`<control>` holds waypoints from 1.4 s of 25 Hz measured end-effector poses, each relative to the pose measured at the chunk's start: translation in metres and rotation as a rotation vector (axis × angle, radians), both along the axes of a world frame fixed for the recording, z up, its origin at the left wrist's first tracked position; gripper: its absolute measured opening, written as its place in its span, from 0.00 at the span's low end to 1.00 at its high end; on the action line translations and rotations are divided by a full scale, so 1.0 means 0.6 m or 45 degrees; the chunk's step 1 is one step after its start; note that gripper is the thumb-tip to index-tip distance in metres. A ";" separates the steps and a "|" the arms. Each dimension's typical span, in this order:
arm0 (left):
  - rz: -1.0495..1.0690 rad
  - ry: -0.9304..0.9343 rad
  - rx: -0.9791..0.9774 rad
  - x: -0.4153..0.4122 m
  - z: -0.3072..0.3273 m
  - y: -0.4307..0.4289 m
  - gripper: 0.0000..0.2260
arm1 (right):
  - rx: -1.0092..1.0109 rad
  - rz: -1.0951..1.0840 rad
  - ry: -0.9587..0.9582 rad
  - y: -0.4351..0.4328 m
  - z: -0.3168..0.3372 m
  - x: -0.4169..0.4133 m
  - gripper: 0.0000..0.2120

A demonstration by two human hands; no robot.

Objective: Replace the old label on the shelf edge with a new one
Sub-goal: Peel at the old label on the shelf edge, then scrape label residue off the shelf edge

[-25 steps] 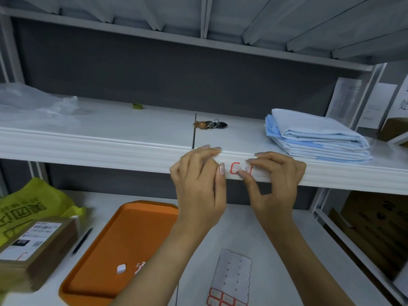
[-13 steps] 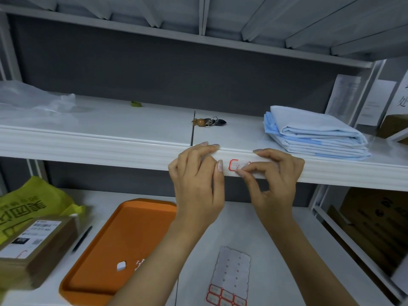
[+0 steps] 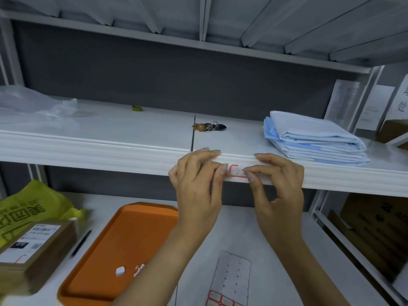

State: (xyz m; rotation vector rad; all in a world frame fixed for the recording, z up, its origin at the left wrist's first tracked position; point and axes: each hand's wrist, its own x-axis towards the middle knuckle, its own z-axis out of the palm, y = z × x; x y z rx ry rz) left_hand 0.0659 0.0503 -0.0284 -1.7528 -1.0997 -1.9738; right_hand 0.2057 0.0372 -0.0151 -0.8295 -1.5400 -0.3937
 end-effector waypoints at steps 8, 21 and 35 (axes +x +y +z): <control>-0.632 -0.316 -0.293 -0.026 0.040 -0.077 0.08 | -0.864 0.915 0.839 -0.086 0.025 -0.058 0.14; -0.431 -0.001 -0.052 -0.052 0.067 -0.105 0.06 | -1.452 1.264 0.971 -0.108 0.068 -0.057 0.10; -0.937 -0.366 -0.306 -0.055 0.062 -0.137 0.05 | -2.053 1.778 1.121 -0.112 0.071 -0.031 0.08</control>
